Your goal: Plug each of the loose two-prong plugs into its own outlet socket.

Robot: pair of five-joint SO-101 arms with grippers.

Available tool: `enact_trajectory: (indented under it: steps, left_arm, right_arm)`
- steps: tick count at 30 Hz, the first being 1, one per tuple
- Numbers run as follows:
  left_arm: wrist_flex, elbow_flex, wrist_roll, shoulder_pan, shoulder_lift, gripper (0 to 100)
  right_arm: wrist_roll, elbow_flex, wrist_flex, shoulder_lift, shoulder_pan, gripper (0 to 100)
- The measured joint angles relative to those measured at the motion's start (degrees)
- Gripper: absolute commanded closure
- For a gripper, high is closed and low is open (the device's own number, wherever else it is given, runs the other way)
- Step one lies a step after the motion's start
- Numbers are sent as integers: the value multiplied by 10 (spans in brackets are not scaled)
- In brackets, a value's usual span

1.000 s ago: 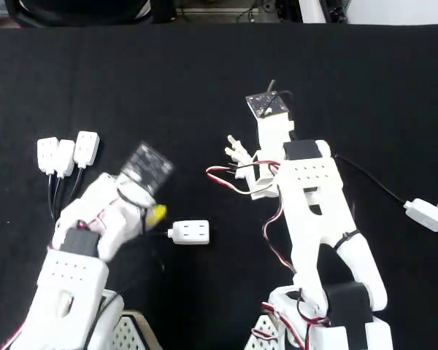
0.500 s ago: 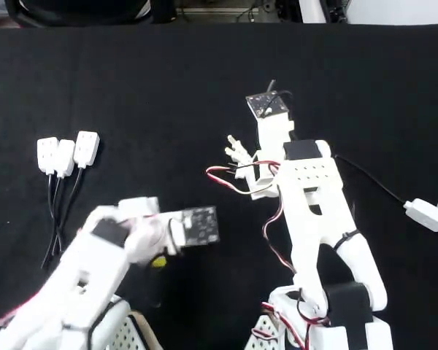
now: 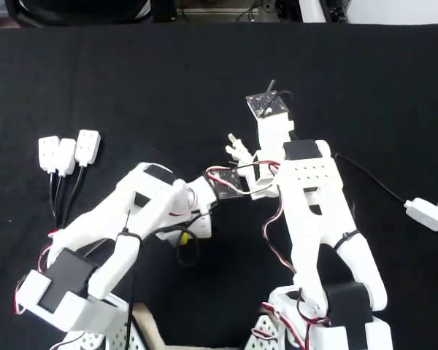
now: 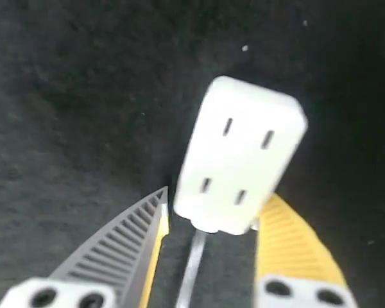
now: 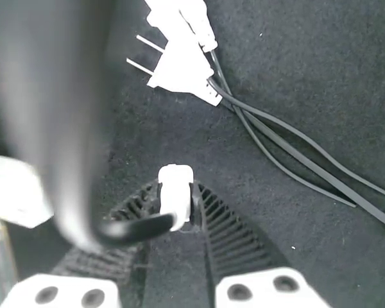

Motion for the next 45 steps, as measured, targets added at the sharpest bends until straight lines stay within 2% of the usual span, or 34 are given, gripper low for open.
enact_trajectory:
  steps: [5,8,20,26,33,39,45]
  left_arm:
    - [-5,-40,101,-3,5,923]
    - [-4,-48,135,-1,5,928]
    - [0,-58,153,17,11,926]
    - [47,-70,156,17,7,839]
    - [63,-33,197,-9,-116,815]
    - [65,55,206,-76,-286,817]
    - [69,180,206,-230,-464,819]
  right_arm:
    - [0,0,0,0,28,987]
    - [0,0,0,0,45,987]
    - [0,0,0,0,46,987]
    - [0,0,0,0,46,987]
    - [0,0,0,0,46,987]
    - [0,0,0,0,21,987]
    - [0,0,-9,0,-29,987]
